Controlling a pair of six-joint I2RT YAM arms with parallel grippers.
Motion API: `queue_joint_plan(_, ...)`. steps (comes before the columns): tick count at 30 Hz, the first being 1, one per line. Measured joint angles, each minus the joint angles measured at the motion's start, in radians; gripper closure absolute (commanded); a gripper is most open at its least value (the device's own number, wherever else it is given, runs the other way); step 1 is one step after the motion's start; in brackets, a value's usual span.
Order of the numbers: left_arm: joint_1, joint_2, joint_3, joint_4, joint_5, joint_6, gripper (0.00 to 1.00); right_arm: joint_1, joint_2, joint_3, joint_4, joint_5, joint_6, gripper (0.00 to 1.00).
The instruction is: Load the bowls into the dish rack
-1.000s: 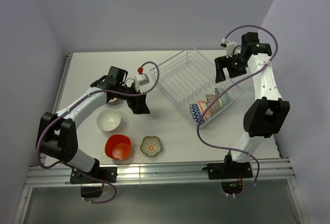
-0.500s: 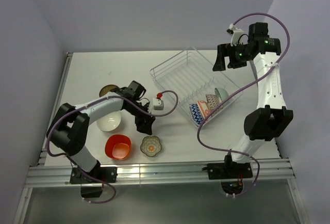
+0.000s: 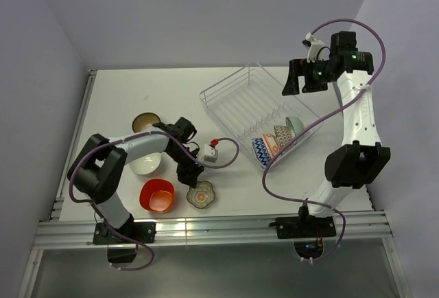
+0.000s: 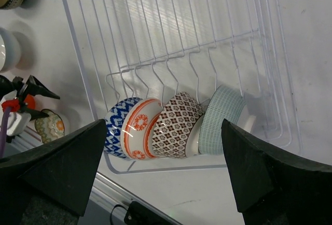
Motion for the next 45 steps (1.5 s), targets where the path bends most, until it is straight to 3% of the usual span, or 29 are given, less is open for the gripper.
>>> queue_joint_plan(7, -0.012, 0.045, 0.001, -0.017, 0.005, 0.017, 0.63, 0.000, -0.018, -0.074, 0.006, -0.016, 0.029, 0.02)
queue_joint_plan(10, -0.017, 0.061, 0.001, -0.020, 0.005, 0.016, 0.84, 0.000, -0.033, -0.114, 0.009, -0.026, 0.037, 0.03)
queue_joint_plan(11, -0.017, 0.063, 0.002, -0.019, 0.013, 0.014, 0.96, 0.000, -0.041, -0.131, 0.011, -0.030, 0.039, 0.03)
queue_joint_plan(12, -0.018, 0.062, 0.005, -0.021, 0.021, 0.008, 1.00, 0.000, -0.053, -0.153, 0.016, -0.037, 0.041, 0.03)
queue_joint_plan(21, -0.010, 0.000, 0.019, 0.133, 0.001, -0.169, 1.00, -0.001, -0.164, -0.295, 0.031, -0.168, 0.055, 0.08)
queue_joint_plan(27, 0.079, -0.095, 0.103, 0.435, -0.008, -0.540, 1.00, 0.004, -0.269, -0.420, 0.171, -0.280, 0.182, 0.08)
queue_joint_plan(36, 0.127, -0.097, 0.319, 0.831, -0.032, -1.068, 1.00, 0.125, -0.300, -0.396, 0.447, -0.347, 0.460, 0.07)
queue_joint_plan(45, 0.147, -0.019, 0.338, 1.029, -0.024, -1.338, 1.00, 0.229, -0.316, -0.381, 0.561, -0.353, 0.572, 0.07)
